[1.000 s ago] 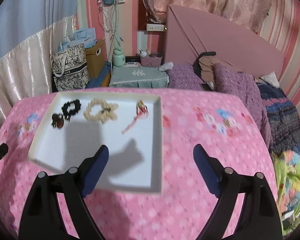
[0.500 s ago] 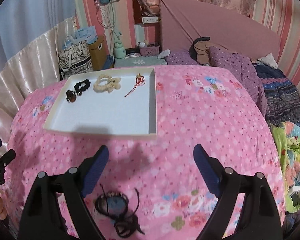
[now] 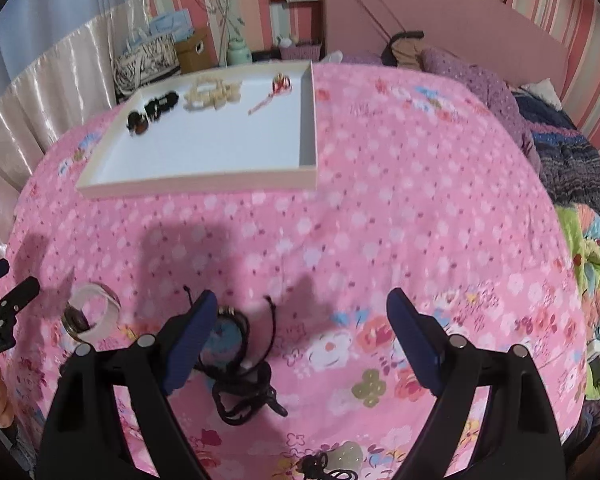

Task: Organize jewelry
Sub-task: 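Withdraw both tools from the tray toward the watch and black cord bracelet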

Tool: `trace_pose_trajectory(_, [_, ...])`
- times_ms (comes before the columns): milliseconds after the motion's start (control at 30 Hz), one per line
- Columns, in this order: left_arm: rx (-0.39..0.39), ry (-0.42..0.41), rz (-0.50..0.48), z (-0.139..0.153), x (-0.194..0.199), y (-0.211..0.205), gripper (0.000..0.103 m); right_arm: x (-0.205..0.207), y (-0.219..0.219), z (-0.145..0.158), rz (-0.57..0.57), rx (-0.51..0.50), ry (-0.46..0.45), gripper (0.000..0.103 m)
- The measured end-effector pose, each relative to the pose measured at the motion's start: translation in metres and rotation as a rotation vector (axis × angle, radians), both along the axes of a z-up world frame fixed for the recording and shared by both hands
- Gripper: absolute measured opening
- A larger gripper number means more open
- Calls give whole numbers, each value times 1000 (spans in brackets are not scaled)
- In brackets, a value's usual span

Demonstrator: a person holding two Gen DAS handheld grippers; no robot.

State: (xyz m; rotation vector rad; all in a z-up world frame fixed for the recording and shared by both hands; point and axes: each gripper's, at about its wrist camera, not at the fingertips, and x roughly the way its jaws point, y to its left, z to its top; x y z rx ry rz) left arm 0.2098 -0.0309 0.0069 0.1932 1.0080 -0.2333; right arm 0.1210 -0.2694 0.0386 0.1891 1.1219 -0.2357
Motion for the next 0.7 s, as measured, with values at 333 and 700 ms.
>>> trace_pose_trajectory(333, [-15, 113, -10, -34, 12, -9, 100, 3, 12, -33, 34, 24, 83, 86])
trace_pose_trajectory(700, [-16, 181, -9, -60, 23, -16, 89, 11, 27, -55, 66, 34, 136, 85])
